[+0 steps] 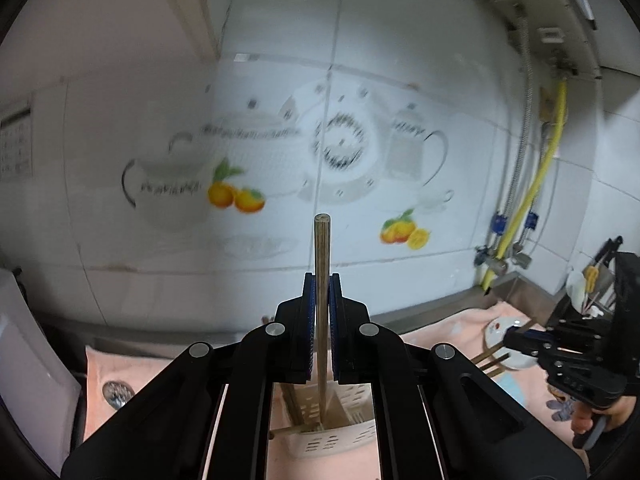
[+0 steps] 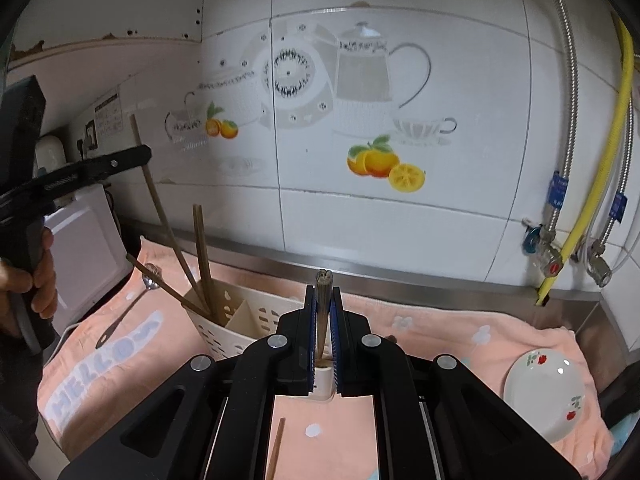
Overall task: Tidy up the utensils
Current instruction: 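Raise both held chopsticks and carry them over the white holder, then open the left tool over the holder while the right tool releases its chopstick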
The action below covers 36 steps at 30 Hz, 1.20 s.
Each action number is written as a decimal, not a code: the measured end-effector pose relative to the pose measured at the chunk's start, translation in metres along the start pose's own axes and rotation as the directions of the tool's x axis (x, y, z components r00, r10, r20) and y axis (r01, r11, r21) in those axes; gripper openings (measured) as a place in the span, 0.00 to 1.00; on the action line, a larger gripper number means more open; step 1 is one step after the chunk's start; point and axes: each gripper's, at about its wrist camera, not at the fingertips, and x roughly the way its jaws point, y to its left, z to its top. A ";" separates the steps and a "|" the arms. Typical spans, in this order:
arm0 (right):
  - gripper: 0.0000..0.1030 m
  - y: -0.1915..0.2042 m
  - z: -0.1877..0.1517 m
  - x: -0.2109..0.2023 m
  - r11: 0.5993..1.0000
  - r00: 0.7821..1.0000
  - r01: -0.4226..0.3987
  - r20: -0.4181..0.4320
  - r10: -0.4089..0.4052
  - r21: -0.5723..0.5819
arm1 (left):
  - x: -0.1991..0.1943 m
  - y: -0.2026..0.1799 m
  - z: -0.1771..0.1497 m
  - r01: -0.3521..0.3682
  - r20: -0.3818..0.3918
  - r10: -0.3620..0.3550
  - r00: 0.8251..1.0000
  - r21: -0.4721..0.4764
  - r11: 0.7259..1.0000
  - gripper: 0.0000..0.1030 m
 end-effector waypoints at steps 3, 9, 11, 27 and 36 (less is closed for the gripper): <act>0.06 0.000 -0.005 0.005 1.000 1.000 -0.003 -0.012 0.003 0.004 | 0.012 0.007 -0.011 -0.006 -0.029 0.006 1.000 -0.012 1.000 0.05; 0.06 0.001 -0.012 0.013 1.000 0.999 -0.007 -0.031 0.008 0.009 | 0.028 0.012 -0.029 -0.007 -0.085 0.006 0.996 -0.013 1.000 0.05; 0.06 0.002 -0.013 0.013 1.000 1.000 -0.007 -0.031 0.007 0.009 | 0.030 0.011 -0.033 -0.005 -0.098 0.004 0.995 -0.010 1.000 0.05; 0.24 0.011 -0.025 -0.039 1.000 0.998 0.026 0.065 -0.026 -0.007 | -0.009 -0.004 -0.037 -0.016 -0.059 0.016 0.998 0.008 1.000 0.43; 0.37 0.034 -0.073 -0.060 0.999 0.998 0.031 0.056 -0.029 -0.039 | -0.042 -0.023 -0.078 0.002 -0.088 0.002 0.996 0.039 0.999 0.59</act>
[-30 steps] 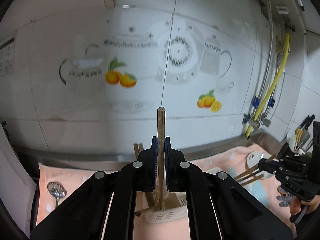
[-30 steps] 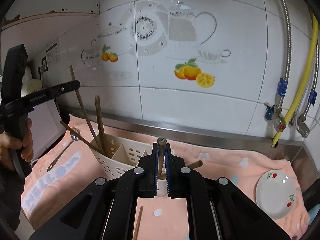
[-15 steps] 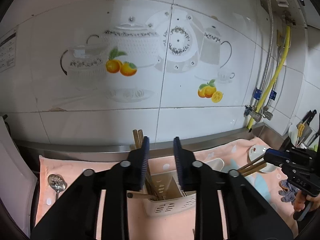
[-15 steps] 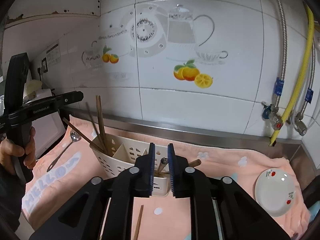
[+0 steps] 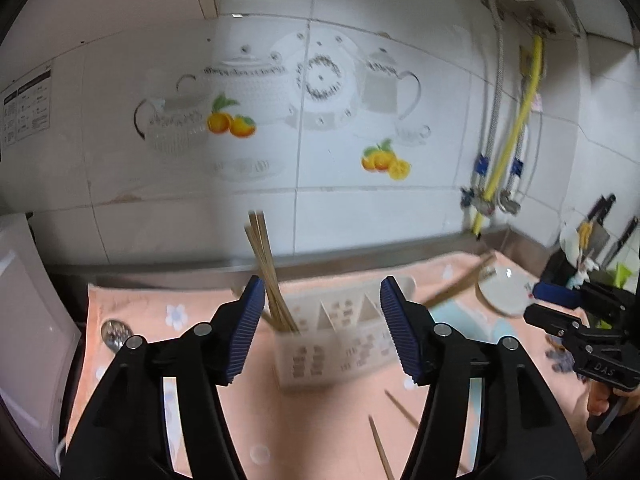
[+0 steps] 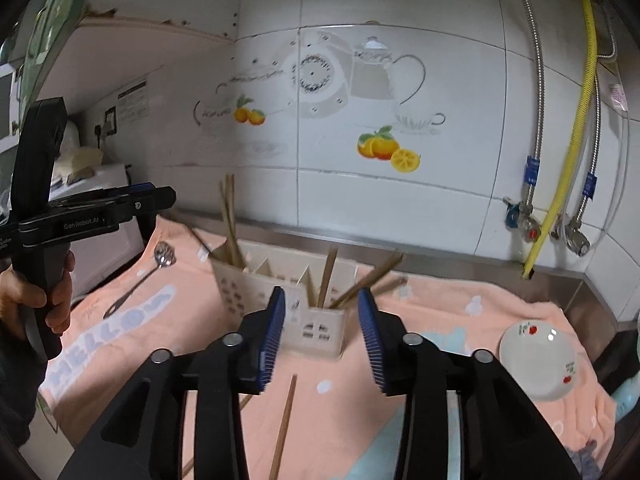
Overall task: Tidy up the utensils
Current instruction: 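Open the left tool over the holder while the right tool releases its chopstick, then close the left tool on a chopstick while the right tool grasps the last one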
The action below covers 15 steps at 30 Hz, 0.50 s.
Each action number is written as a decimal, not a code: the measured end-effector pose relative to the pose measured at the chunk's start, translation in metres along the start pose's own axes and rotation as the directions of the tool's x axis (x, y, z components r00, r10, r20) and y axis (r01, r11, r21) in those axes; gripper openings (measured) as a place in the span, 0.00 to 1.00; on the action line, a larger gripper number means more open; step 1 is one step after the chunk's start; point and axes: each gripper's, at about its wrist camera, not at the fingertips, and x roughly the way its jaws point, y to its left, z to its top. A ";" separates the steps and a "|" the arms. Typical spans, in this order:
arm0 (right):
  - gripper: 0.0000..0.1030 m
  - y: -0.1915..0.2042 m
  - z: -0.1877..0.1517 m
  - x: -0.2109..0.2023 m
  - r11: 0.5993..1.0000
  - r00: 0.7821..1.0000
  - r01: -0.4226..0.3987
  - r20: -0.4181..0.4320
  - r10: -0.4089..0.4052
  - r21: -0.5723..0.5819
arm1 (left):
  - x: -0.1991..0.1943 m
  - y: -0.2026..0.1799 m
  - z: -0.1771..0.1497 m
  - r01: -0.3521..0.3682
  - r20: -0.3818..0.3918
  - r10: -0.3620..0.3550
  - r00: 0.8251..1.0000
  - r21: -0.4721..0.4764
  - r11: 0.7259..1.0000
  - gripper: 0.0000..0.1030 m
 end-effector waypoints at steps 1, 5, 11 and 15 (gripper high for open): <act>0.37 0.003 -0.005 0.000 1.000 1.000 -0.001 -0.007 0.001 -0.003 | -0.003 -0.002 -0.007 -0.002 -0.006 0.002 1.000 0.005 1.000 0.60; 0.42 0.014 -0.030 0.000 1.000 0.999 -0.007 -0.040 0.007 -0.009 | -0.013 -0.007 -0.034 0.004 -0.031 -0.003 1.000 0.004 1.000 0.66; 0.48 0.027 -0.071 0.003 1.000 0.995 0.005 -0.098 -0.006 -0.009 | -0.018 -0.011 -0.076 -0.010 -0.092 0.011 0.996 0.015 1.000 0.72; 0.48 0.031 -0.098 0.006 1.000 0.989 -0.002 -0.150 0.004 0.011 | -0.020 -0.012 -0.104 -0.021 -0.136 0.022 0.990 0.013 1.000 0.76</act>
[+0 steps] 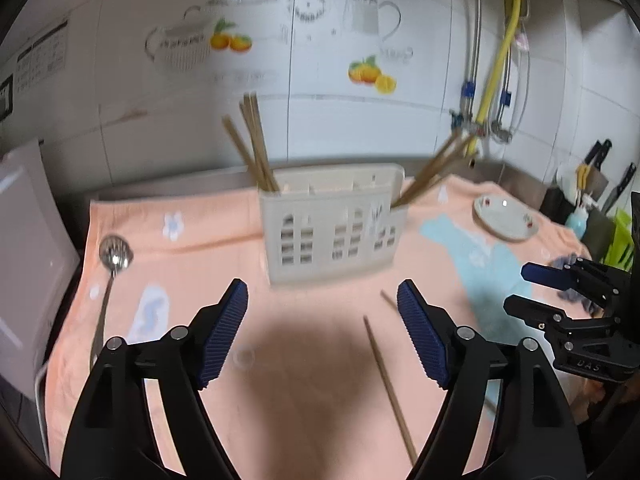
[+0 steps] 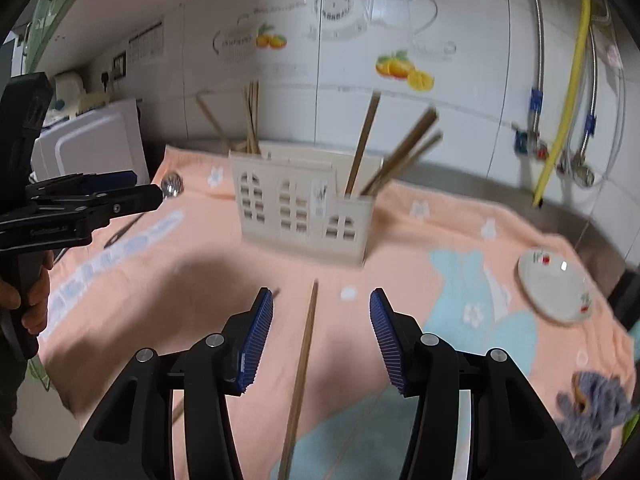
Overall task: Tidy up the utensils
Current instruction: 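Close the left tool on a chopstick while the right tool grasps the last one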
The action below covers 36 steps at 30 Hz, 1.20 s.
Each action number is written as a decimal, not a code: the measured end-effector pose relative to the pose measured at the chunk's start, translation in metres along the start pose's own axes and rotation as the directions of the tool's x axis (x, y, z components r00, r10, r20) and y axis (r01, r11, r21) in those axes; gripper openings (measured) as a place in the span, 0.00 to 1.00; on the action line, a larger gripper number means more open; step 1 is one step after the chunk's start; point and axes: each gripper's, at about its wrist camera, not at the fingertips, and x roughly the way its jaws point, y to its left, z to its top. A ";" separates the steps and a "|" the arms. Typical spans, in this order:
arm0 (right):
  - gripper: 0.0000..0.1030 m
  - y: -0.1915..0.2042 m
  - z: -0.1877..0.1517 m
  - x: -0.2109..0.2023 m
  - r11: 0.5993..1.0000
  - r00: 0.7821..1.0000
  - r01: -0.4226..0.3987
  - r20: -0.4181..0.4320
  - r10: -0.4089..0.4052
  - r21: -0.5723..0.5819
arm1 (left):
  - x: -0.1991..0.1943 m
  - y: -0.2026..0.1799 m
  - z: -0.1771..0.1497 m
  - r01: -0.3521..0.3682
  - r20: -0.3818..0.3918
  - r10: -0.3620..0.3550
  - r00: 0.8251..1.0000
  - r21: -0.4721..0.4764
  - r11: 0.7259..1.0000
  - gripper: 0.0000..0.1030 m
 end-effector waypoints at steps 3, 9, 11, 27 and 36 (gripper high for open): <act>0.48 0.002 -0.017 0.005 1.000 0.999 -0.003 -0.034 0.004 0.015 | 0.003 0.000 -0.019 -0.004 -0.034 0.004 0.999 -0.009 1.000 0.79; 0.47 0.005 -0.051 0.010 0.998 0.995 -0.019 -0.092 0.025 0.061 | 0.009 -0.002 -0.044 -0.007 -0.089 0.005 0.996 -0.030 1.000 0.82; 0.46 0.005 -0.060 0.011 0.997 0.994 -0.018 -0.106 0.026 0.074 | 0.011 -0.003 -0.052 -0.007 -0.107 0.003 0.994 -0.038 0.999 0.82; 0.18 0.017 -0.096 0.027 0.992 0.979 -0.056 -0.188 0.076 0.112 | 0.017 -0.016 -0.099 0.022 -0.202 -0.032 0.979 -0.051 0.998 0.82; 0.11 0.014 -0.100 0.029 0.994 0.978 -0.027 -0.202 0.048 0.104 | 0.019 -0.031 -0.113 0.063 -0.236 -0.067 0.969 -0.025 0.998 0.80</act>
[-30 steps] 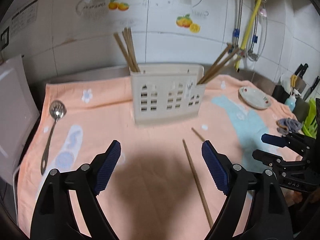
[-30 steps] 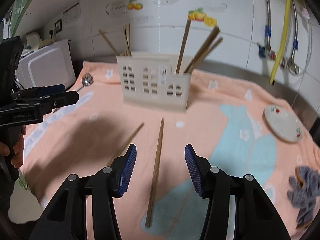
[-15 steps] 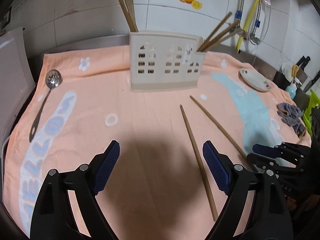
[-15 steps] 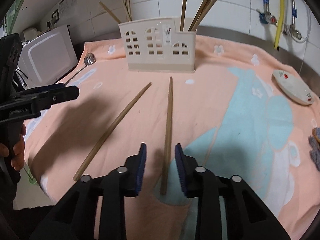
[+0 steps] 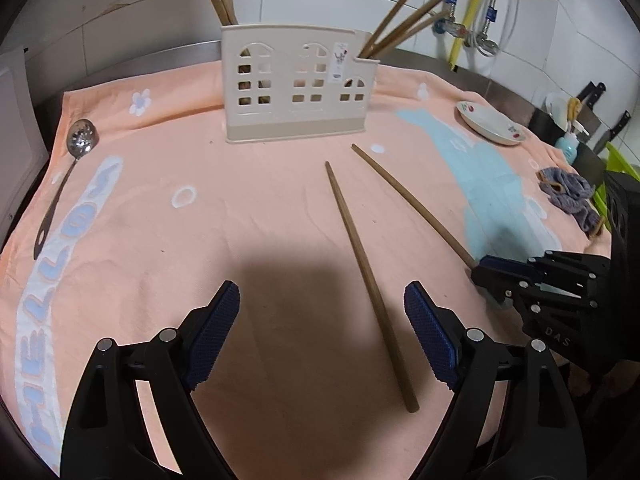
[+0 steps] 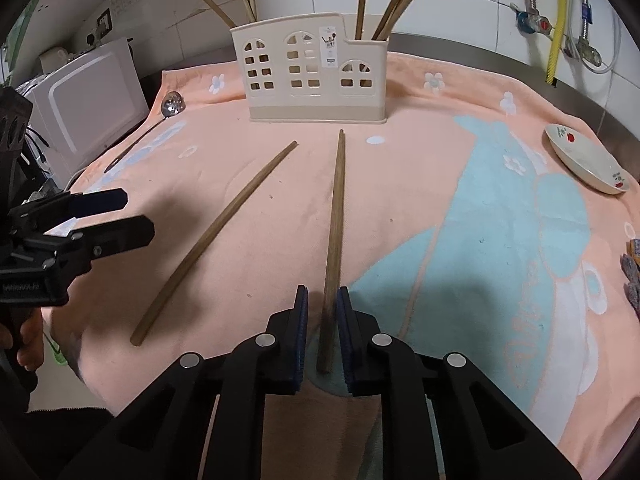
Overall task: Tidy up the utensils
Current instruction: 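Close the left tool on a chopstick while the right tool grasps the last one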
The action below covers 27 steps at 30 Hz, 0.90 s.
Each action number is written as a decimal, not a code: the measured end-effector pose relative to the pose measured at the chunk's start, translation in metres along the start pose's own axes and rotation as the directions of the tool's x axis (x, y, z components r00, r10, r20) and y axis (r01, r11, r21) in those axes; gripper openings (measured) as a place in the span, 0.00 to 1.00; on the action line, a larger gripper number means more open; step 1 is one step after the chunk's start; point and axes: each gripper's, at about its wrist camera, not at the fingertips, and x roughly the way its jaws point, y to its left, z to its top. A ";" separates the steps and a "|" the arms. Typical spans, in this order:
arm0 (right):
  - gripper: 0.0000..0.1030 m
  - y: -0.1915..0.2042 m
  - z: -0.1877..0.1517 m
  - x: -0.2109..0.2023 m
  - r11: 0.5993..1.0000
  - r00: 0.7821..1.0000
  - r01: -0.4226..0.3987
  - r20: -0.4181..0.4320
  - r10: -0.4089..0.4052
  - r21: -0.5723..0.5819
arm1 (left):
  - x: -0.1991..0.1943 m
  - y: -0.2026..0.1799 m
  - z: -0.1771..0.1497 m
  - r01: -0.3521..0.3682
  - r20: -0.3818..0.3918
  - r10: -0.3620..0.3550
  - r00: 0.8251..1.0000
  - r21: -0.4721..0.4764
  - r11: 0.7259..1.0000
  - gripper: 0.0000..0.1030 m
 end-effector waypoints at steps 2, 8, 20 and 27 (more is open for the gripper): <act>0.09 -0.001 -0.001 0.000 1.000 1.000 0.001 -0.002 -0.001 0.003 | 0.001 -0.003 -0.002 0.004 -0.003 -0.004 1.000 0.002 1.000 0.80; 0.07 -0.003 -0.003 -0.002 1.000 1.000 0.005 0.003 -0.005 0.007 | 0.011 -0.015 -0.009 0.054 -0.037 -0.053 0.998 0.008 0.999 0.58; 0.07 -0.006 -0.004 -0.002 1.000 1.000 -0.004 0.011 0.004 0.011 | 0.028 -0.029 -0.014 0.091 -0.088 -0.091 0.992 0.000 0.996 0.28; 0.07 -0.007 -0.005 -0.002 1.000 1.000 -0.009 0.013 0.008 0.017 | 0.030 -0.031 -0.012 0.089 -0.096 -0.087 0.992 0.009 0.996 0.20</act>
